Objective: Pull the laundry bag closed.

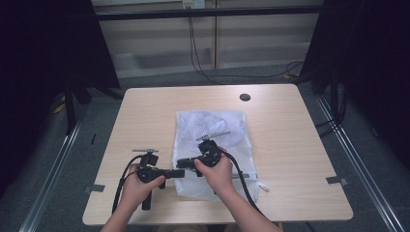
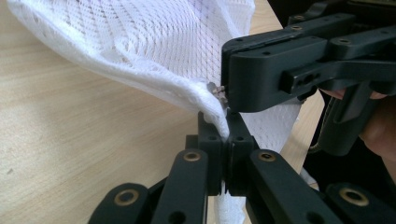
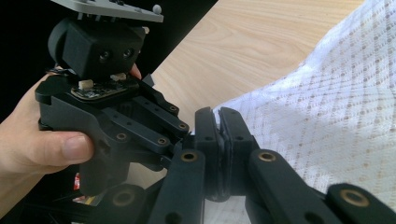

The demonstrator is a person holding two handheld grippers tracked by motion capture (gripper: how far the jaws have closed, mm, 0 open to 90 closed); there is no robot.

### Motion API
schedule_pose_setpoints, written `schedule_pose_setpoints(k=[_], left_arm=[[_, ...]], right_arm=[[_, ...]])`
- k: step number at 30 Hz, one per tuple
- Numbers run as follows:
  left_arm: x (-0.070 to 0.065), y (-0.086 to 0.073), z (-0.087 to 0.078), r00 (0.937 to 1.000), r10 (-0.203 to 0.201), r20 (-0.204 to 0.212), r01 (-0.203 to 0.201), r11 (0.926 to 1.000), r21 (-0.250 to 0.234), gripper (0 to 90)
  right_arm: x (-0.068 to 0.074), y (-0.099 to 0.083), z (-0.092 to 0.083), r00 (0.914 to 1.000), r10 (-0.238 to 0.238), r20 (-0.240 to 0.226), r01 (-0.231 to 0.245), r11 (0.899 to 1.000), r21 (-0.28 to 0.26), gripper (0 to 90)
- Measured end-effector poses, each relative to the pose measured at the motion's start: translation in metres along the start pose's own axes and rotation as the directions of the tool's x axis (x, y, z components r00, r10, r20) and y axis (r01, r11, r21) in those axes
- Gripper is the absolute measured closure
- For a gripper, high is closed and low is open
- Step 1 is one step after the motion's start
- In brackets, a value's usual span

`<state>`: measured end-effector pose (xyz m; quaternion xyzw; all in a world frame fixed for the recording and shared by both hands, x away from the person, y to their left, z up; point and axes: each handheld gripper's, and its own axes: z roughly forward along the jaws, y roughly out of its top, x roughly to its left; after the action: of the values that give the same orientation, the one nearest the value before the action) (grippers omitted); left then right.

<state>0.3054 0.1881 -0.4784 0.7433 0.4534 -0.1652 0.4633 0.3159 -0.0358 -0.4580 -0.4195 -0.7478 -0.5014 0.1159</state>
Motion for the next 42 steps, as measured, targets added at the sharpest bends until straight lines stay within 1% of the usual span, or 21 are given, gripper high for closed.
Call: schedule_pose_setpoints(k=[3,4,5,6,7,8,9,10,12,15,18,20,23,24,25,31,33,36,38,40,42], left_arm=[[0.000,0.000,0.001,1.0000,0.001,-0.002,-0.001,1.0000,0.002,86.0],[0.002,0.000,0.002,0.9998,0.018,-0.001,-0.018,0.9998,0.007,83.8],[0.002,0.000,0.002,0.9998,0.018,-0.001,-0.018,0.9998,0.007,80.9],[0.002,0.000,0.003,0.9997,0.023,-0.008,-0.023,0.9997,0.011,80.9],[0.001,0.000,0.004,0.9991,0.040,-0.012,-0.040,0.9990,0.018,86.4],[0.001,0.000,0.004,0.9991,0.040,-0.012,-0.040,0.9990,0.018,87.4],[0.001,0.001,0.004,0.9993,0.036,-0.012,-0.036,0.9992,0.019,87.4],[0.001,0.001,0.004,0.9998,0.019,0.001,-0.019,0.9996,0.022,88.1],[0.001,0.002,0.004,0.9997,0.020,-0.017,-0.020,0.9993,0.030,88.3],[0.000,0.003,0.003,0.9998,0.013,-0.011,-0.013,0.9995,0.028,88.6],[-0.002,0.005,0.003,0.9999,0.012,-0.010,-0.012,0.9997,0.021,88.6],[-0.002,0.005,0.003,1.0000,0.002,-0.009,-0.002,0.9998,0.019,88.7],[-0.002,0.005,0.003,1.0000,-0.005,0.002,0.005,0.9999,0.015,88.7],[-0.002,0.005,0.003,1.0000,-0.005,0.002,0.005,0.9999,0.015,88.7],[-0.003,0.004,0.004,1.0000,-0.002,0.004,0.002,0.9998,0.017,88.7],[-0.003,0.004,0.003,1.0000,-0.003,-0.005,0.003,0.9998,0.022,88.7],[-0.004,0.004,0.003,1.0000,-0.006,0.003,0.006,0.9998,0.020,88.7],[-0.004,0.004,0.004,1.0000,-0.001,-0.007,0.001,0.9998,0.018,88.7],[-0.004,0.004,0.004,1.0000,-0.004,-0.001,0.004,0.9999,0.016,88.7],[-0.005,0.004,0.004,1.0000,0.000,0.000,0.000,0.9999,0.017,88.7],[-0.005,0.004,0.004,1.0000,-0.003,-0.003,0.003,0.9999,0.013,88.7]], right_arm=[[0.000,-0.001,0.001,1.0000,0.001,-0.002,-0.001,1.000,-0.001,87.3],[0.000,-0.001,0.002,1.0000,0.000,-0.006,0.000,1.000,-0.002,87.3],[0.000,-0.001,0.002,1.0000,0.000,-0.006,0.000,1.000,-0.002,87.3],[0.000,0.000,0.002,0.9999,0.004,-0.014,-0.004,1.000,-0.006,87.3],[0.001,0.000,0.002,0.9999,0.001,-0.011,-0.001,1.000,-0.005,87.3],[0.001,0.000,0.002,0.9999,0.001,-0.011,-0.001,1.000,-0.005,87.3],[0.001,0.001,0.002,1.0000,0.004,-0.006,-0.004,1.000,-0.005,87.3],[0.000,0.001,0.001,0.9999,0.008,-0.008,-0.008,1.000,0.000,87.3],[0.000,0.001,0.001,1.0000,0.004,-0.005,-0.004,1.000,-0.001,87.3],[-0.001,0.000,0.000,0.9998,-0.010,0.016,0.010,1.000,0.007,87.5],[-0.003,-0.001,-0.004,0.9999,0.011,0.004,-0.011,1.000,-0.001,87.6],[-0.002,-0.001,-0.005,0.9999,0.002,0.011,-0.002,1.000,0.002,87.6],[-0.003,-0.002,-0.008,0.9999,0.006,0.011,-0.006,1.000,0.002,87.7],[-0.003,-0.002,-0.008,0.9999,0.006,0.011,-0.006,1.000,0.002,87.7],[-0.006,-0.003,-0.009,0.9998,0.016,-0.008,-0.016,1.000,-0.006,87.7],[-0.007,-0.006,-0.010,0.9998,0.019,-0.007,-0.020,1.000,-0.002,87.7],[-0.008,-0.006,-0.011,0.9997,0.018,-0.015,-0.018,1.000,-0.006,87.7],[-0.008,-0.006,-0.012,0.9998,0.018,-0.013,-0.018,1.000,-0.004,87.7],[-0.008,-0.006,-0.013,0.9999,0.014,-0.009,-0.014,1.000,-0.004,87.7],[-0.009,-0.006,-0.014,0.9996,0.022,-0.019,-0.022,1.000,-0.007,87.7],[-0.009,-0.006,-0.015,0.9997,0.021,-0.011,-0.021,1.000,-0.003,87.8]])
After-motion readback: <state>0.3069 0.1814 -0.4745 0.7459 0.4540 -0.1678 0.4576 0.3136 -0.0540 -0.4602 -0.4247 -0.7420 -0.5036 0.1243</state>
